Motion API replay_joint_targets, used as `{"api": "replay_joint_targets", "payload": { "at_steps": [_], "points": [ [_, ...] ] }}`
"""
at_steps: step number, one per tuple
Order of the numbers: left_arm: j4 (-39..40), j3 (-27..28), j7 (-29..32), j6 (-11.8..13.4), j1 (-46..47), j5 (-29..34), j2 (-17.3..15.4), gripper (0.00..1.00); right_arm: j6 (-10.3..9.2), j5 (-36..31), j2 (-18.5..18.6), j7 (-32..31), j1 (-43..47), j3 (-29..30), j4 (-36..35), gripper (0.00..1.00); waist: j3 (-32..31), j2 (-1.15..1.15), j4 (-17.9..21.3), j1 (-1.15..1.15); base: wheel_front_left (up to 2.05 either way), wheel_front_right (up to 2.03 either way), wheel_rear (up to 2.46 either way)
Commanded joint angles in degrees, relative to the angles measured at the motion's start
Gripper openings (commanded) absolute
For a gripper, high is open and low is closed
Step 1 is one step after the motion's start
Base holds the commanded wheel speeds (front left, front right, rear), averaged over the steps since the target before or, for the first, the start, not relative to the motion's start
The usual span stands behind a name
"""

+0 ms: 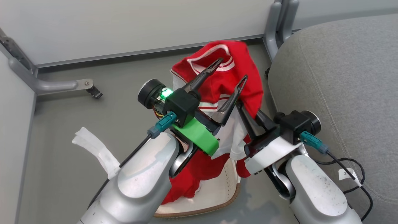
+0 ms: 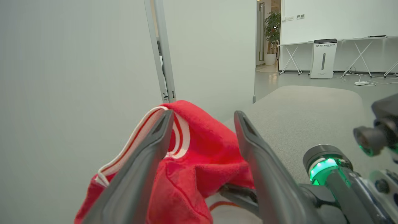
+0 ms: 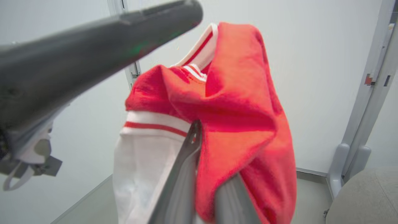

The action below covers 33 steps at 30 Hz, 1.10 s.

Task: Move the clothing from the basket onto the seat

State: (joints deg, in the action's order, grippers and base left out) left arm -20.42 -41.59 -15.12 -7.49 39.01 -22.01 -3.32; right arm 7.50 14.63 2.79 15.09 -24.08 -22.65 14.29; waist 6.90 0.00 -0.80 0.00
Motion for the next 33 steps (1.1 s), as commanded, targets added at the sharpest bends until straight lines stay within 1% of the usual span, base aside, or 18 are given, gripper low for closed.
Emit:
{"api": "replay_joint_targets", "payload": {
  "at_steps": [1, 11, 19, 27, 33],
  "points": [
    [-0.1, 0.2, -0.1, 0.0, -0.8, 0.1, -0.5, 1.00, -0.02, -0.3, 0.2, 0.1, 0.6, 0.6, -0.4, 0.00, 0.3, 0.00, 0.8, 0.00, 0.00, 0.00, 0.00],
    [-0.2, 0.5, -0.1, 0.1, -0.6, 1.2, -1.4, 1.00, -0.02, -0.9, 0.2, 0.1, 0.6, 3.8, -1.7, 0.00, 2.1, 0.00, 5.4, 0.00, 0.00, 0.00, 0.00],
    [-0.2, 0.6, -0.1, 0.1, -0.3, 2.3, -2.4, 1.00, -0.02, -2.0, 0.2, 0.1, 1.4, 6.7, -2.9, 0.00, 3.6, 0.00, 10.2, 0.00, 0.00, 0.00, 0.00],
    [-0.2, 0.4, -0.1, 0.1, 0.2, 3.2, -3.1, 1.00, -0.02, -4.9, 0.2, 0.1, 3.2, 11.1, -5.2, 0.00, 4.9, 0.00, 15.0, 0.00, 0.00, 0.00, 0.00],
    [-0.4, 0.0, -0.1, 0.2, 0.9, 3.5, -3.4, 1.00, -0.02, -6.3, 0.2, 0.1, 4.8, 14.4, -6.5, 0.00, 6.0, 0.00, 17.5, 0.00, 0.00, 0.00, 0.00]
  ]
}}
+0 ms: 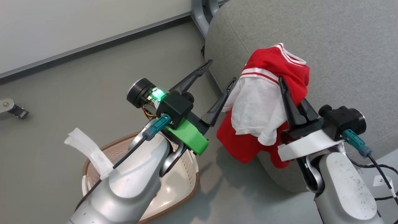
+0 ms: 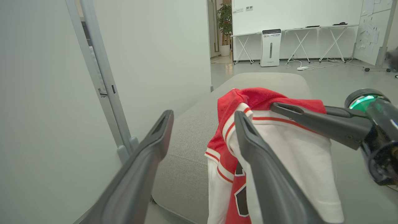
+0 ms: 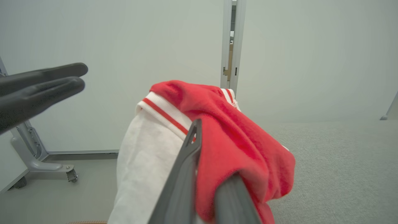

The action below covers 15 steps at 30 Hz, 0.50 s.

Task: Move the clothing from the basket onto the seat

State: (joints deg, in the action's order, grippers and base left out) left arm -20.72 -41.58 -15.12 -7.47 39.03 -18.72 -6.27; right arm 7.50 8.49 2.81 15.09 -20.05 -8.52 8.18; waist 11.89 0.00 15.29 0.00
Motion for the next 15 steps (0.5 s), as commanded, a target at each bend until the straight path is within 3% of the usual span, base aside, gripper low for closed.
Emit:
{"api": "replay_joint_targets", "payload": {
  "at_steps": [1, 15],
  "points": [
    [-0.1, 0.0, -0.1, 0.2, 0.9, 0.2, -0.4, 1.00, -0.02, -0.4, 0.1, 0.1, 0.9, 0.7, -0.4, 0.00, 1.1, 0.00, 1.7, 0.00, 0.00, 0.00, 0.00],
    [-0.5, -0.6, -0.1, 0.1, 0.0, 0.5, -1.3, 1.00, -0.02, 0.0, 0.2, 0.1, 3.5, 5.4, -1.4, 0.00, 1.9, 0.00, 4.1, 0.00, 0.00, 0.00, 0.00]
  ]
}}
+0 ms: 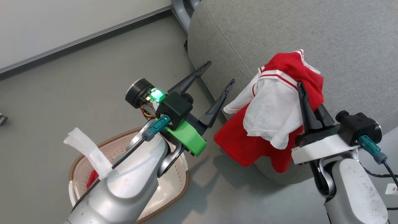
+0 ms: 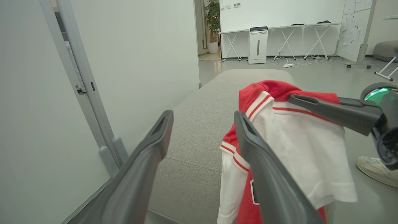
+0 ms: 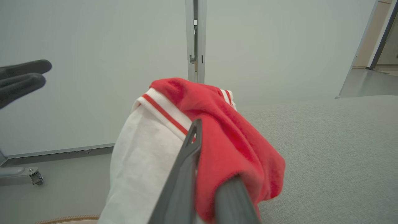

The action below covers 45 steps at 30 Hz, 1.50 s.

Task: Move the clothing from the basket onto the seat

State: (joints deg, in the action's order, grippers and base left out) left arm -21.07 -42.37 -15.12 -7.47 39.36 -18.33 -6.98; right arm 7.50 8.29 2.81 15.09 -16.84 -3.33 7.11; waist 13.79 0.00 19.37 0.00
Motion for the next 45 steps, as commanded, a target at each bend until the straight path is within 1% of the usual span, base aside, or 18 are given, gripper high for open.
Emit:
{"api": "replay_joint_targets", "payload": {
  "at_steps": [1, 8, 15, 17, 21, 27, 30, 31, 35, 37, 42, 45],
  "points": [
    [-0.2, 0.2, -0.1, 0.1, -0.5, 0.2, -0.7, 1.00, -0.02, 0.1, 0.2, 0.1, -0.1, 0.5, -0.4, 0.00, 0.1, 0.00, 0.0, 0.00, 0.00, 0.00, 0.00],
    [0.4, 0.3, -0.1, 0.3, 0.4, 0.7, -1.3, 1.00, -0.02, -1.1, 0.2, 0.1, -5.8, 3.5, -0.9, 0.00, 2.1, 0.00, -0.4, 0.00, 0.00, 0.00, 0.00],
    [1.0, 0.1, 0.1, 0.3, 2.1, 1.7, -2.1, 1.00, -0.02, -3.5, 0.3, 0.1, -15.4, 8.5, -0.4, 0.00, 6.5, 0.00, -1.8, 0.00, 0.00, 0.00, 0.00],
    [1.2, 0.0, 0.3, 0.4, 2.8, 2.0, -2.4, 1.00, -0.02, -4.0, 1.1, 0.1, -18.4, 10.1, -0.3, 0.00, 8.2, 0.00, -2.3, 0.00, 0.00, 0.00, 0.00],
    [1.8, -0.2, 0.8, 0.4, 4.2, 2.6, -2.9, 1.00, -0.02, -4.8, 4.1, 0.1, -24.8, 12.3, 0.6, 0.00, 12.1, 0.00, -3.2, 0.00, 0.00, 0.00, 0.00],
    [2.9, -0.4, 1.3, 0.5, 6.5, 3.3, -3.5, 1.00, -0.02, -4.4, 9.8, 0.1, -34.9, 16.3, 2.8, 0.00, 17.4, 0.00, -4.1, 0.00, 0.00, 0.00, 0.00],
    [3.3, -0.5, 1.3, 0.5, 7.7, 3.6, -3.8, 1.00, -0.02, -3.8, 13.0, 0.1, -40.2, 17.9, 5.1, 0.00, 20.0, 0.00, -4.5, 0.00, 0.00, 0.00, 0.00],
    [3.4, -0.7, 1.3, 0.4, 8.4, 3.8, -3.8, 1.00, -0.02, -3.5, 15.0, 0.1, -43.2, 18.7, 7.2, 0.00, 21.4, 0.00, -4.8, 0.00, 0.00, 0.00, 0.00],
    [3.3, -1.0, 1.0, 0.4, 9.4, 4.0, -3.6, 1.00, -0.02, -3.6, 18.4, 0.1, -47.9, 19.5, 10.5, 0.00, 23.2, 0.00, -5.4, 0.00, 0.00, 0.00, 0.00],
    [3.2, -1.2, 1.0, 0.4, 9.7, 4.1, -3.5, 1.00, -0.03, -3.1, 19.3, 0.1, -49.4, 20.0, 12.1, 0.00, 23.8, 0.00, -5.7, 0.00, 0.00, 0.00, 0.00],
    [3.0, -1.3, 0.7, 0.6, 9.8, 4.1, -3.6, 1.00, -0.02, -3.1, 18.7, 0.1, -49.8, 19.3, 16.8, 0.00, 24.6, 0.00, -6.1, 0.00, 0.00, 0.00, 0.00],
    [2.8, -1.4, 0.4, 0.7, 9.8, 3.9, -3.3, 1.00, -0.02, -2.5, 16.8, 0.1, -47.1, 19.2, 19.6, 0.00, 24.9, 0.00, -6.3, 0.00, 0.00, 0.00, 0.00]
  ]
}}
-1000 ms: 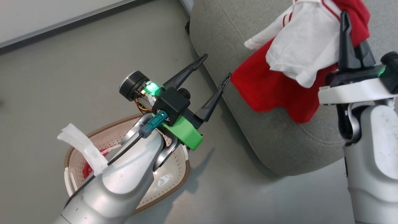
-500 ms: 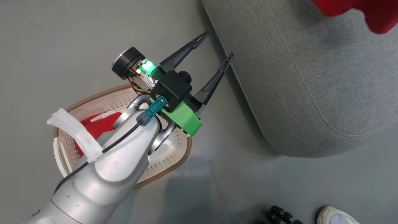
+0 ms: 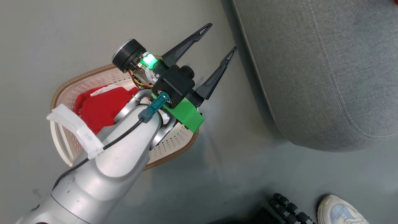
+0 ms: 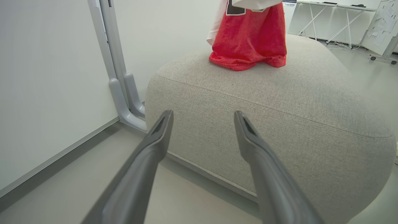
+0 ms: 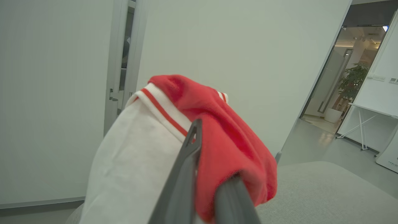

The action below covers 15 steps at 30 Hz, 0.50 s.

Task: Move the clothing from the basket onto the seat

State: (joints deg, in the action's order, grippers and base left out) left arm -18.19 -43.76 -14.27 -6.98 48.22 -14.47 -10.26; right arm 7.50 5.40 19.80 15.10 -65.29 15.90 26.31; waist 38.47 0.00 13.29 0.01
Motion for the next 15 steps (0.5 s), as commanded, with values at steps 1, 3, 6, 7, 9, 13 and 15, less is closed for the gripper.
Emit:
{"api": "replay_joint_targets", "payload": {
  "at_steps": [1, 3, 6, 7, 9, 13, 15],
  "points": [
    [-0.1, -0.1, -0.5, 0.3, 1.0, 0.1, 0.0, 1.00, -0.02, 0.6, -0.9, 0.1, 2.1, 0.1, 1.1, 0.00, 0.2, 0.00, -0.3, -0.01, 0.00, 0.00, 0.00],
    [-0.1, -0.1, -0.5, 0.3, 1.1, 0.1, 0.1, 1.00, -0.03, 0.9, -2.0, 0.1, 3.9, 0.3, 2.4, 0.00, 0.2, 0.00, -0.5, -0.01, 0.00, 0.00, 0.00],
    [-0.1, -0.1, -0.6, 0.3, 1.3, 0.0, 0.2, 1.00, -0.02, 0.9, -3.6, 0.1, 7.1, 0.2, 4.9, 0.00, 0.2, 0.00, -0.8, -0.01, 0.00, 0.00, 0.00],
    [0.0, 0.0, -0.7, 0.3, 1.3, 0.0, 0.2, 1.00, -0.02, 0.7, -3.8, 0.1, 8.0, 0.3, 5.9, 0.00, 0.3, 0.00, -1.0, -0.01, 0.00, 0.00, 0.00],
    [0.2, 0.1, -0.8, 0.4, 1.3, 0.0, 0.1, 1.00, -0.03, 0.9, -3.9, 0.1, 9.0, 1.1, 7.8, 0.00, 0.4, 0.00, -1.2, -0.01, 0.00, 0.00, 0.00],
    [0.2, 0.2, -0.9, 0.4, 1.2, 0.1, -0.3, 1.00, -0.03, 0.3, -3.3, 0.1, 9.8, 2.2, 11.4, 0.00, 0.5, 0.00, -1.6, -0.01, 0.00, 0.00, 0.00],
    [0.2, 0.3, -0.9, 0.5, 0.9, 0.0, -0.5, 1.00, -0.02, 0.1, -3.2, 0.1, 9.5, 2.2, 13.2, 0.00, 0.5, 0.00, -1.6, -0.01, 0.00, 0.00, 0.00]
  ]
}}
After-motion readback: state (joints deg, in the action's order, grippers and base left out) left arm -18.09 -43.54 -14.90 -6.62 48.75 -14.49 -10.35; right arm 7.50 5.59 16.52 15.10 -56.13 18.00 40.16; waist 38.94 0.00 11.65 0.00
